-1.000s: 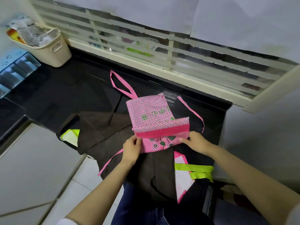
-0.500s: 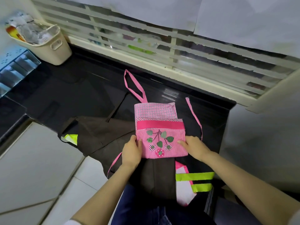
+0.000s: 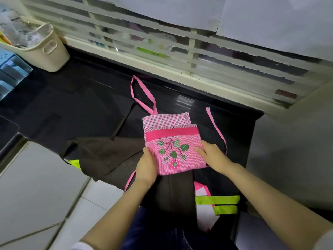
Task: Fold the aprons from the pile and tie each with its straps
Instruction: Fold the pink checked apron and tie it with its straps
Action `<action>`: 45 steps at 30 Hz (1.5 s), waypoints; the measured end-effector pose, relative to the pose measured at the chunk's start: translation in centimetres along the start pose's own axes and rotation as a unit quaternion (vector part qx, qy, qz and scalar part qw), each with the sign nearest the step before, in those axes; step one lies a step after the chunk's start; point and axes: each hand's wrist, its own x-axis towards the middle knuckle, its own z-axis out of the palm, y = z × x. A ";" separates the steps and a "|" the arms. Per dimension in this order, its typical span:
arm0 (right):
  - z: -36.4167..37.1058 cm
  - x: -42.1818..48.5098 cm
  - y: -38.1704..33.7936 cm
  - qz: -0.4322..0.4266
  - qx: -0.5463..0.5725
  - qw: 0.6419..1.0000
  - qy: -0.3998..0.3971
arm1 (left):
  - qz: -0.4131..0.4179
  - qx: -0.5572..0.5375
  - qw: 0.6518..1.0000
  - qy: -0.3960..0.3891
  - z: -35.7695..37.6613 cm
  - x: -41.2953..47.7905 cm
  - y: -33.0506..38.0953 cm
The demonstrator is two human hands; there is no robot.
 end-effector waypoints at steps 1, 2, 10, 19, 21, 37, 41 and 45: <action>-0.1 0.4 -0.3 0.001 0.011 1.000 0.007 | 0.000 -0.016 1.000 0.001 -0.2 0.3 0.1; -0.1 0.9 -0.6 0.000 0.023 1.000 0.017 | -0.001 -0.023 1.000 0.003 -0.3 0.7 0.3; -0.1 3.9 -2.6 0.036 0.092 0.994 0.053 | 0.006 -0.060 0.998 0.020 -2.3 4.0 0.1; -0.6 7.1 -4.4 0.127 0.034 0.990 -0.053 | 0.145 0.074 0.981 0.106 -5.0 7.6 1.5; -0.4 7.2 -4.5 0.137 0.037 0.988 -0.063 | 0.217 0.071 0.972 0.063 -5.3 9.1 3.4; -1.2 14.3 -8.3 0.010 -0.142 0.981 0.132 | 0.275 0.236 0.924 -0.123 -2.6 12.8 4.7; -1.0 15.8 -9.1 0.062 -0.231 0.964 0.118 | 0.270 0.239 0.924 -0.125 -2.5 12.9 4.8; -0.6 16.7 -9.9 0.076 -0.300 0.943 0.123 | 0.268 0.224 0.928 -0.130 -2.4 13.1 4.7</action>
